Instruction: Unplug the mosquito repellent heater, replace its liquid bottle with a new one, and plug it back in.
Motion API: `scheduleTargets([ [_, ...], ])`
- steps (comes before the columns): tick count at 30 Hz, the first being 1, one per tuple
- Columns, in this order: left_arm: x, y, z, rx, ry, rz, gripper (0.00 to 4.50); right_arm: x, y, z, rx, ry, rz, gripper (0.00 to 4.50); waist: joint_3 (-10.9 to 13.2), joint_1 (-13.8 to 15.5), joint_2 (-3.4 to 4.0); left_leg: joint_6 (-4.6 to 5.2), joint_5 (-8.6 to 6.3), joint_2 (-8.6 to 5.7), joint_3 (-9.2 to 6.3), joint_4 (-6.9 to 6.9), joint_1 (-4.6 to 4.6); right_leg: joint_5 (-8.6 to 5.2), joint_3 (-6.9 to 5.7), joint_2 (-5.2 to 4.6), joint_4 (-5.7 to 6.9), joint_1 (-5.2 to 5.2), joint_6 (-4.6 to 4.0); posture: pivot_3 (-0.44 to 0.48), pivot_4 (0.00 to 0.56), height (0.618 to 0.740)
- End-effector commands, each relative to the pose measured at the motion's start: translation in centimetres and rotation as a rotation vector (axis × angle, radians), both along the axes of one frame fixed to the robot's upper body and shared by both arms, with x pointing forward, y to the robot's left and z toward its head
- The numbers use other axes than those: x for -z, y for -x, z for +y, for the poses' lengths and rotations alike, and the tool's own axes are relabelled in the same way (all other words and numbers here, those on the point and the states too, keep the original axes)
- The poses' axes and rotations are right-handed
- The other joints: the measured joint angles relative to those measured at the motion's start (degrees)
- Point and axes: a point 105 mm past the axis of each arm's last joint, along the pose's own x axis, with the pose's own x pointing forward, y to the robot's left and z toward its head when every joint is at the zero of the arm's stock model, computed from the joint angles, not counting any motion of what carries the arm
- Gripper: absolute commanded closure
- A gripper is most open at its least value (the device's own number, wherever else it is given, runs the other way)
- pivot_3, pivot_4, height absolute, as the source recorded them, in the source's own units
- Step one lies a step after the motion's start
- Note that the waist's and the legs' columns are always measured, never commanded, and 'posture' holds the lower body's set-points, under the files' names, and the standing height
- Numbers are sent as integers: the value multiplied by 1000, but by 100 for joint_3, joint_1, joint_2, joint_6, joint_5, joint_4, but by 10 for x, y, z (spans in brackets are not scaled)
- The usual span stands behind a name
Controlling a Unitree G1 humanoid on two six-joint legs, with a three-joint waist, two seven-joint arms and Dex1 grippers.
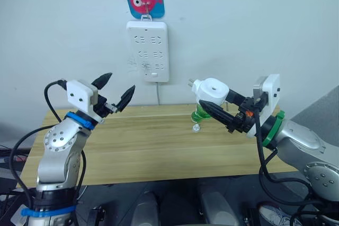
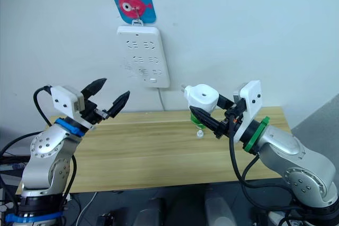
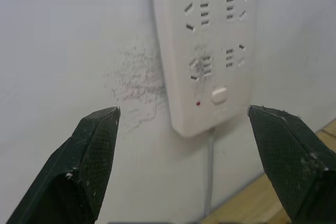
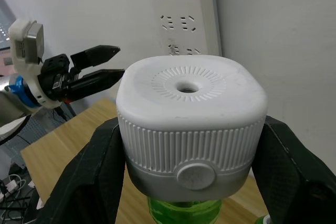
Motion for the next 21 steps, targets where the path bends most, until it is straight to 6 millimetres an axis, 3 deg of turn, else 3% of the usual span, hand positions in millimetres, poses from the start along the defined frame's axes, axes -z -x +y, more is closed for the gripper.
scheduleTargets([
  [1,-10,-9,-1,12,24,-7,398,-13,7,2,-10,9,-70,1543,0,-14,0,0,0,0,1,0,0,0,1,0,0,0,0,-174,198,725],
  [7,-10,-26,-14,128,45,81,398,-18,7,4,-7,28,-91,1543,1,-43,-1,0,0,-1,1,-2,-1,0,0,0,-1,0,0,-187,200,725],
  [14,-21,-45,-16,162,53,79,398,-17,8,5,0,40,-89,1543,1,-48,-2,0,0,0,-6,-3,-2,0,-6,1,-1,0,0,-207,203,725],
  [21,-26,-52,-28,235,40,77,398,-17,9,5,5,38,-88,1543,1,-76,-2,0,0,-1,-6,-3,-2,0,-6,0,-1,0,0,-215,202,725],
])
